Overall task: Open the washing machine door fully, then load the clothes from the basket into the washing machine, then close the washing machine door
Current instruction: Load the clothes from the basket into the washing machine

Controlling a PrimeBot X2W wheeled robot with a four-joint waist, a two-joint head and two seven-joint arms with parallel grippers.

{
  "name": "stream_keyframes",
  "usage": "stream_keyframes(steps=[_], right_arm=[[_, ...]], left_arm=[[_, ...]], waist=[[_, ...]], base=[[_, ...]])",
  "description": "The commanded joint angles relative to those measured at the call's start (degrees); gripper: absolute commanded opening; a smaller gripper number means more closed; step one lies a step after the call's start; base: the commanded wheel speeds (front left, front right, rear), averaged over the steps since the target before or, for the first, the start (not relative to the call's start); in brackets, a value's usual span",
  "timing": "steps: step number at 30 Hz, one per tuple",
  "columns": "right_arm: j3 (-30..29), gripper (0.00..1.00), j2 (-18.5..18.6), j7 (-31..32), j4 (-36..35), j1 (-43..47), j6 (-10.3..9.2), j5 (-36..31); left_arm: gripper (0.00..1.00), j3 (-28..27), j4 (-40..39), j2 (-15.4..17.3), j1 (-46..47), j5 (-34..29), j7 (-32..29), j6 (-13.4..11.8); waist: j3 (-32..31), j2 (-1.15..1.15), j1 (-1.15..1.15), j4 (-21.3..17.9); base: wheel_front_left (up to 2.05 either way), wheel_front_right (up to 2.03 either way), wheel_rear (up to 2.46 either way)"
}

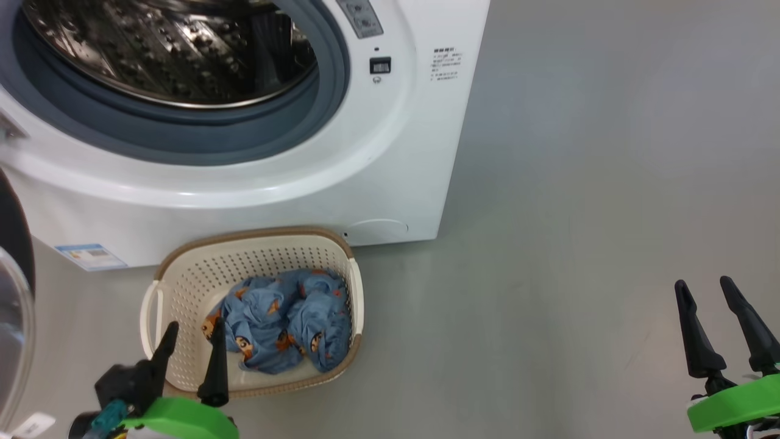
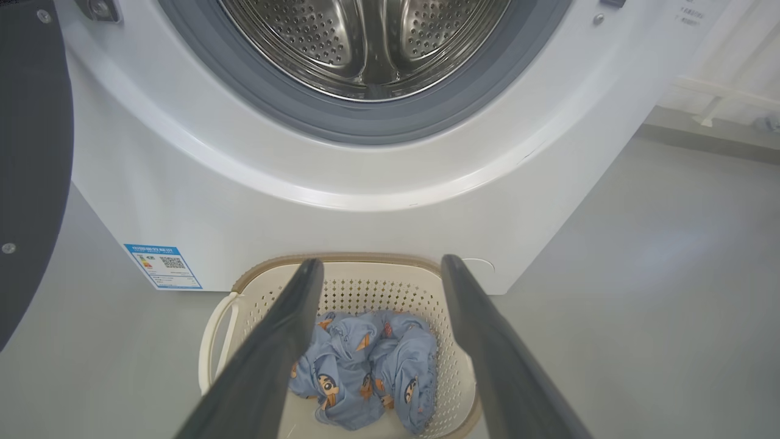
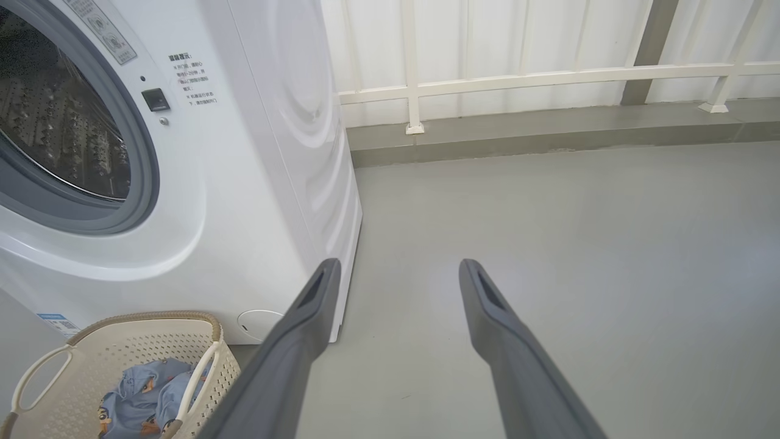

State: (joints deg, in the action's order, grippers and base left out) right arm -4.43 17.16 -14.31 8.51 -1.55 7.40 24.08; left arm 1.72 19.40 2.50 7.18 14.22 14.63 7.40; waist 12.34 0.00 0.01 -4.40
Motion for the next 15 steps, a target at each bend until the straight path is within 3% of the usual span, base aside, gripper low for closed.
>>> stream_keyframes(steps=[1, 15], right_arm=[[1.18, 1.00, 0.94, -0.69, -1.50, -1.20, 0.09, 0.25], [2.97, 1.00, 0.84, -0.69, -3.37, -7.26, 0.09, 2.03]], left_arm=[[1.00, -1.79, -0.19, 0.47, 2.21, -0.89, 0.37, 0.05], [1.00, 1.80, 17.12, 0.39, 16.60, -3.99, 0.37, -3.29]], waist=[[1.41, 0.00, 0.00, -0.14], [12.71, 0.00, 0.00, -1.21]], base=[[0.00, 0.00, 0.00], [0.00, 0.00, 0.00]])
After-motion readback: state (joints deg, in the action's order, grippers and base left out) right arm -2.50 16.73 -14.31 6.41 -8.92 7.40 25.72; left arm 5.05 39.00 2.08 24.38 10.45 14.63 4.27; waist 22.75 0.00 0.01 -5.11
